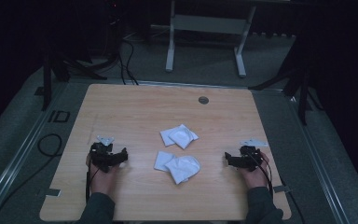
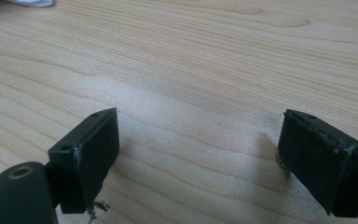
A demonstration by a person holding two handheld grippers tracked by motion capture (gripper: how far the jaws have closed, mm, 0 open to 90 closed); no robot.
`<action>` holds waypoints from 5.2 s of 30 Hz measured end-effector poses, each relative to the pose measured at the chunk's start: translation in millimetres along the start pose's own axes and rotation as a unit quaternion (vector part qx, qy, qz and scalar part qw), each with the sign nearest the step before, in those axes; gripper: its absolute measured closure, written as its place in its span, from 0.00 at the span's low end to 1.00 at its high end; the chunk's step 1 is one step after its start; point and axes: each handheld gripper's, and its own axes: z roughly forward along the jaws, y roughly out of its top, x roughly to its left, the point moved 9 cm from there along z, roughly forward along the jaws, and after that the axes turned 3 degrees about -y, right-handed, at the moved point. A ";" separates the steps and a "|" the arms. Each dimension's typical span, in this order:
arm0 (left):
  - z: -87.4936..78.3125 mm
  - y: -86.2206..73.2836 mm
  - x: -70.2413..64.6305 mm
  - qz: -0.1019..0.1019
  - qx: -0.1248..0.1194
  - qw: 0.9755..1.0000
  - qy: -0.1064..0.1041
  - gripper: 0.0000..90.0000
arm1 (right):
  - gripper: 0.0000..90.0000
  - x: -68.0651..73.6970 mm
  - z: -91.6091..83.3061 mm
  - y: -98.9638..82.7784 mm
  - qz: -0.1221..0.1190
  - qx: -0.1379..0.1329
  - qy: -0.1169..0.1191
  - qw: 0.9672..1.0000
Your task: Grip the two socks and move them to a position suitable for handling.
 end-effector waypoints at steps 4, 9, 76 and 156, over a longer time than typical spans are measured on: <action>0.0 0.0 0.0 0.000 0.000 1.000 0.000 0.17 | 0.14 0.0 -0.1 -0.1 0.000 0.000 -0.001 1.000; 0.0 0.0 0.0 0.000 0.000 1.000 0.000 0.17 | 0.15 1.1 -1.3 -1.0 0.004 -0.001 -0.004 1.000; -13.2 -3.1 7.2 -0.009 0.004 1.000 -0.008 0.66 | 0.98 167.3 -22.8 0.2 -0.223 0.028 0.141 0.964; -16.9 -9.9 -107.9 0.170 0.010 0.975 -0.144 1.00 | 0.98 139.4 -43.5 41.1 -0.150 -0.006 0.113 0.982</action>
